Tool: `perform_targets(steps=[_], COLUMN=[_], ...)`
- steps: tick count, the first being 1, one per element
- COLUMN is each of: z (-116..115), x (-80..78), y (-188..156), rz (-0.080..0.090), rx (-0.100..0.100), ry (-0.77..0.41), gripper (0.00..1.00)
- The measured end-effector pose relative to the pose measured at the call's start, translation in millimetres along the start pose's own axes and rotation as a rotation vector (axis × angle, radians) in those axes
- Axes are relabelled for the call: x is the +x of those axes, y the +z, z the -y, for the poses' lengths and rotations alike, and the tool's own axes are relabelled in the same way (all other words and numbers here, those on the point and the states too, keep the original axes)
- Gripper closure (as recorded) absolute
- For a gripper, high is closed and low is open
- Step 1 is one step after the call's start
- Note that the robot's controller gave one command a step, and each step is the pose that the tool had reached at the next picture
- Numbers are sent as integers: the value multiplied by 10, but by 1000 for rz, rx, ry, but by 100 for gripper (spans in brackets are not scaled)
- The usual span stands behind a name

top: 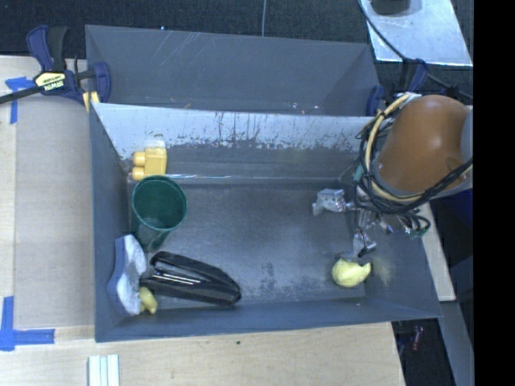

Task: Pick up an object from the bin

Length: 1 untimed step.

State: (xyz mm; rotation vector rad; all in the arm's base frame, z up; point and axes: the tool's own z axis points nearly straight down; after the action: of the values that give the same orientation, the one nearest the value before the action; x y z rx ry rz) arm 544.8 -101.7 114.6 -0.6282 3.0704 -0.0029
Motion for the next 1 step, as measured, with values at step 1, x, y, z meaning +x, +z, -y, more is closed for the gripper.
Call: perform_targets(steps=[1], z=[78], x=[597], y=[91], rz=[-2], rx=[-2], ry=[-269], gripper=[0])
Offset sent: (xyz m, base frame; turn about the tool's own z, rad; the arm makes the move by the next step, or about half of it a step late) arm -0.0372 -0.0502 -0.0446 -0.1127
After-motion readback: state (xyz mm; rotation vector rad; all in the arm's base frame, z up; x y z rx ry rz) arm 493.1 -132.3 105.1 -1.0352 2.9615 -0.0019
